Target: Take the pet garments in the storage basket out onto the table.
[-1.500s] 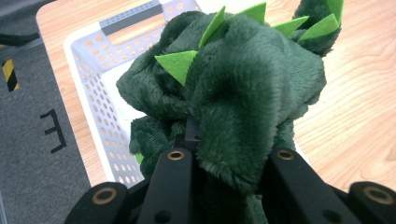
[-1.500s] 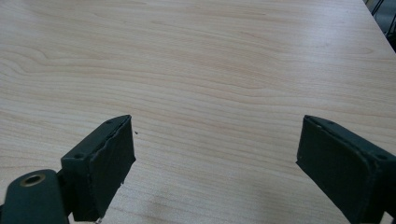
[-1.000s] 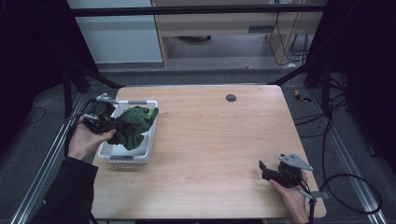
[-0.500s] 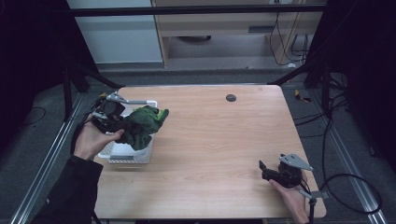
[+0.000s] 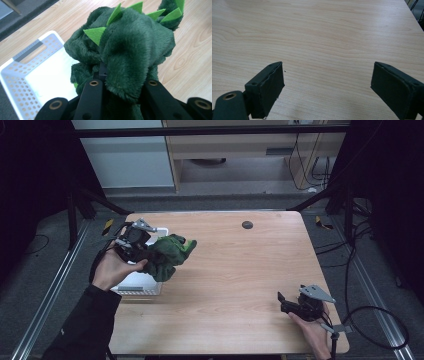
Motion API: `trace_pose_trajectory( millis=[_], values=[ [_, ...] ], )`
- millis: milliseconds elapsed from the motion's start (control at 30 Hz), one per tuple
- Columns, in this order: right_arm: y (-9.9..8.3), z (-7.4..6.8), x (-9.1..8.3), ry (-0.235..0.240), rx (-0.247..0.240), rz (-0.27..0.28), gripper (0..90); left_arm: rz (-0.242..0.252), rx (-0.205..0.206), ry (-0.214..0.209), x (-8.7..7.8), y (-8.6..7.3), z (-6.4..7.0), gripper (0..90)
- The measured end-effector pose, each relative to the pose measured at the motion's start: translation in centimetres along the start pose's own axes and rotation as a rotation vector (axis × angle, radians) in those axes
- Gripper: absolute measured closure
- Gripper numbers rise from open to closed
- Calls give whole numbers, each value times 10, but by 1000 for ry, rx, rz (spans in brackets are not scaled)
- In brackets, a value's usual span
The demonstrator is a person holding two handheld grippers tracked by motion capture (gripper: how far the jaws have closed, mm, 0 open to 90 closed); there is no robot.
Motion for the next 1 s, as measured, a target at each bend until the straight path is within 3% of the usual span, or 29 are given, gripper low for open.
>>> trace_pose_trajectory(
  millis=[500, 1000],
  values=[
    [1, 0, -1, 1, 9, 3, 112, -11, 57, -59, 20, 13, 30, 770],
    [3, 2, -1, -16, -8, 28, 106, -69, 116, -111, 48, 13, 56, 770]
  ],
)
Point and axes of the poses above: each handheld gripper's, and its own axes: x roughly forward along the jaws, y roughly out of its top, z roughly to its right, the point moved 9 cm from there along x, roughly forward along the jaws, and after that the axes turned 7 degrees about z, right-handed, at the moved point
